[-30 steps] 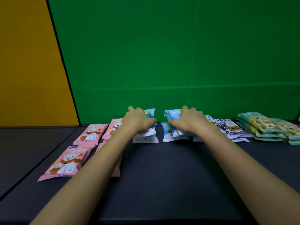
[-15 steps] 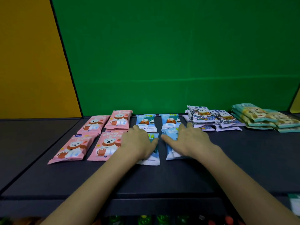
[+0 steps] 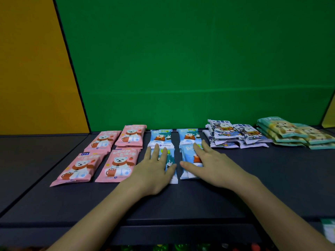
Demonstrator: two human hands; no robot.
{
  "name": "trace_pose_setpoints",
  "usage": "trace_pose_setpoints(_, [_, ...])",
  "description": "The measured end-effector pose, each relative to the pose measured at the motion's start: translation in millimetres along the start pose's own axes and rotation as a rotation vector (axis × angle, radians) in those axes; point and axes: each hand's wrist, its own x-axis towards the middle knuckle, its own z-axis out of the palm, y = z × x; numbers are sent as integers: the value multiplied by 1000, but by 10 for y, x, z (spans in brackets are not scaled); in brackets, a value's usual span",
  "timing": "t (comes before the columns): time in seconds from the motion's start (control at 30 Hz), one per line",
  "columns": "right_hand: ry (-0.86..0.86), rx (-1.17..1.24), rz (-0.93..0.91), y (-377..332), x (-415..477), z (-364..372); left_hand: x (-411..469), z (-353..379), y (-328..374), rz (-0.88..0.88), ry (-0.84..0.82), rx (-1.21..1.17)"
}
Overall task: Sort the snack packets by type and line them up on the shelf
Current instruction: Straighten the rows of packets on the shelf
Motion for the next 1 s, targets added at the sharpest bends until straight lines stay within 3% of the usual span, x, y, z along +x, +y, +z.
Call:
trace_pose_setpoints(0.43, [0,-48,18,-27,12,-51,51,-43,-3,18,59,-8])
trace_pose_setpoints(0.57, [68,203,-9,43,202,-265,139,-218,108,65,229,-438])
trace_pose_setpoints(0.7, [84,417,100,140,635,-337,442,-420,319,-2,153,-923])
trace_pose_setpoints(1.0, [68,514,281,132,942,-308,1108,-335,475,-263,2,-1161])
